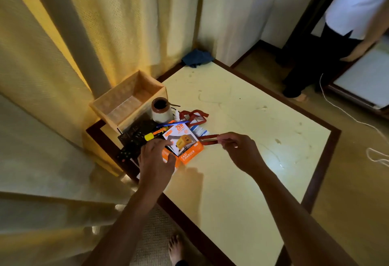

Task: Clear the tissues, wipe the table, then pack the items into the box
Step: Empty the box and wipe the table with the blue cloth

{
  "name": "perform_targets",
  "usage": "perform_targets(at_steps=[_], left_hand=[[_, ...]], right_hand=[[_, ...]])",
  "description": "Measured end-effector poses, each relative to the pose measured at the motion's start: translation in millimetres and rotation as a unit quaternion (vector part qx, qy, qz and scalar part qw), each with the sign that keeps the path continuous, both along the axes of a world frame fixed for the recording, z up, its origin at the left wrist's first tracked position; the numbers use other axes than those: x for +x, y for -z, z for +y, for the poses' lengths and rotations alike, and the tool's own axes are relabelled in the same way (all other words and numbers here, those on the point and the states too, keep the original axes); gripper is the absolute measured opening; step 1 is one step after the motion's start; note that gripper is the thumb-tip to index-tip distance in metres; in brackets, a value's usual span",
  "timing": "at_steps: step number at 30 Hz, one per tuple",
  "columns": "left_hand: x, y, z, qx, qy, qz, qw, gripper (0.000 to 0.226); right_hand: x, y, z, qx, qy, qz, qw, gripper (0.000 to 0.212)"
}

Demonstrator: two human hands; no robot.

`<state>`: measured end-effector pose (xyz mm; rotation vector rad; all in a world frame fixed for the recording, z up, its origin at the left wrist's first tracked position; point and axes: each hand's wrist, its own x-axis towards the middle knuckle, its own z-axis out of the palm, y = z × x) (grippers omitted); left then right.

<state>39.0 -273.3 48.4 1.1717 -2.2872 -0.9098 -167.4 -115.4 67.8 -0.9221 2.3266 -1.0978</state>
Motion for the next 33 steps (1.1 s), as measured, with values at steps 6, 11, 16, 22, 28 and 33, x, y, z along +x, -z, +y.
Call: perform_targets(at_steps=[6,11,16,22,28,33], left_hand=[[-31,-3,82,-0.017,0.042,0.031,0.998,0.029],[-70,-5,175,-0.023,0.072,0.019,0.997,0.029],[-118,-17,267,-0.017,0.086,0.021,0.996,0.028],[-175,-35,331,0.016,0.086,0.029,0.996,0.024],[-220,-41,343,0.034,0.077,0.042,0.996,0.023],[-256,-45,323,0.047,0.038,0.063,0.996,0.023]], right_hand=[[-1,3,111,-0.003,0.041,-0.058,0.997,0.032],[-28,6,210,-0.004,0.032,-0.059,0.998,0.032],[-67,-5,307,0.000,0.006,-0.072,0.997,0.022],[-116,-26,384,0.004,-0.007,-0.083,0.997,0.025],[-177,-40,399,0.007,-0.001,-0.063,0.998,0.027],[-231,-48,361,0.021,-0.041,-0.019,0.999,0.024]])
